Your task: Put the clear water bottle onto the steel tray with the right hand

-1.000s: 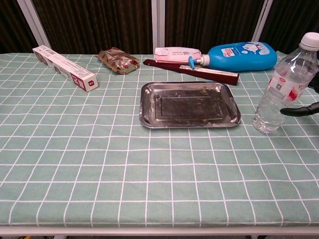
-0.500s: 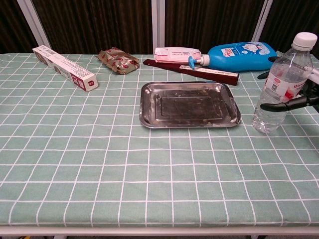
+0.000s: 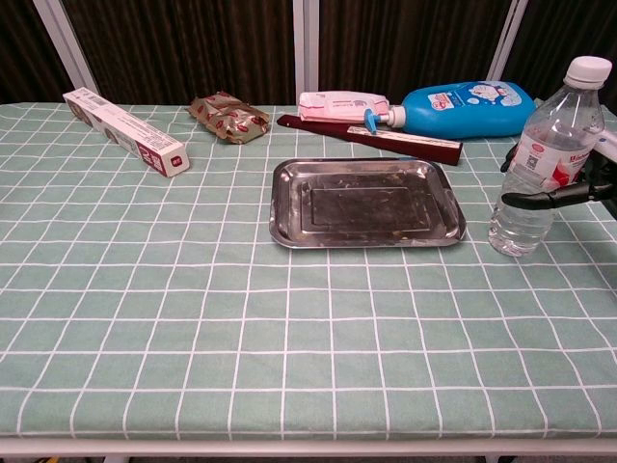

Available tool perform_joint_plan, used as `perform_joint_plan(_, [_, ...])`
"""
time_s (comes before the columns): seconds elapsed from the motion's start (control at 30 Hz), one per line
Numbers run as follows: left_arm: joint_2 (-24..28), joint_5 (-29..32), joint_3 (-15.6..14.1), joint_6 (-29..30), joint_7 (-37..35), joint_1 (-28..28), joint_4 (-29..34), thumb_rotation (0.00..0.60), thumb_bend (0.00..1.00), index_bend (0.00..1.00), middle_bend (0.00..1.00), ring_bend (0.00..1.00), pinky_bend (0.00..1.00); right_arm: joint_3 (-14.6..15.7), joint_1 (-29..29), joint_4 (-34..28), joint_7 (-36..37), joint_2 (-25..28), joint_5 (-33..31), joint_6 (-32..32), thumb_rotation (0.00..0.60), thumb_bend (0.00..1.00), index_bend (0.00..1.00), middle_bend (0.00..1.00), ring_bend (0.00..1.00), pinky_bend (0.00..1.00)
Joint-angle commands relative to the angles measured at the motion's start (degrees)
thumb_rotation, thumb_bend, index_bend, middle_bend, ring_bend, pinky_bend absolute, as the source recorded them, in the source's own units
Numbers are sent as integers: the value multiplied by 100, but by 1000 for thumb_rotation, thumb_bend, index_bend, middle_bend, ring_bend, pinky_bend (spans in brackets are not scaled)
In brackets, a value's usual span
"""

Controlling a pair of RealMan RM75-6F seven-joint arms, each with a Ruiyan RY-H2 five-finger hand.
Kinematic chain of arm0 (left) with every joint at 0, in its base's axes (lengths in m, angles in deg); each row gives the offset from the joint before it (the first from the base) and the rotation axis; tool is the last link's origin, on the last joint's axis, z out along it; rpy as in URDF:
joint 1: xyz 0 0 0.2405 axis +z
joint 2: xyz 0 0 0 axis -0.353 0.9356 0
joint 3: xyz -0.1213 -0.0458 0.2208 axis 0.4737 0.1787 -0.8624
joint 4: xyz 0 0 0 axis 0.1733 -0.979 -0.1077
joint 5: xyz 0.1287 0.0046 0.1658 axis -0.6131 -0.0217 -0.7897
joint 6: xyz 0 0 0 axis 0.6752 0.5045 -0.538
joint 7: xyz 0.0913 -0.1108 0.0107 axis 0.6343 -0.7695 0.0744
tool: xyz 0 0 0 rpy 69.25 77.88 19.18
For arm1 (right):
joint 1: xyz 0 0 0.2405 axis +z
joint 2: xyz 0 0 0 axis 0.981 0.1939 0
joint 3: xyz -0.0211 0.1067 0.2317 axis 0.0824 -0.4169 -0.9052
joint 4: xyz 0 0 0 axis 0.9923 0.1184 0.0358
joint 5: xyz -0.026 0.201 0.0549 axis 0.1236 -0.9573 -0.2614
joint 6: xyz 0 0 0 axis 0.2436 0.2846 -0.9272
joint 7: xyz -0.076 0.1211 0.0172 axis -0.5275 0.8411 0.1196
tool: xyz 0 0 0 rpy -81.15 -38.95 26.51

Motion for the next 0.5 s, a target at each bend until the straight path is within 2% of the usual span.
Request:
perform_joint_plan(0.03, [-2, 1, -4, 1, -10, 2, -10, 600, 112, 206, 189, 98, 192, -18, 10, 29, 16, -18, -18, 4, 600, 45, 512, 444, 237, 304])
perform_joint_plan(0.27, [-8, 0, -12, 7, -47, 5, -38, 600, 111, 206, 189, 98, 192, 1, 37, 103, 34, -70, -22, -36, 600, 125, 591, 495, 286, 384])
perform_joint_plan(0.5, [-10, -17, -17, 26, -31, 4, -32, 600, 111, 206, 189, 98, 192, -6, 35, 15, 60, -21, 14, 77, 600, 127, 618, 516, 319, 426])
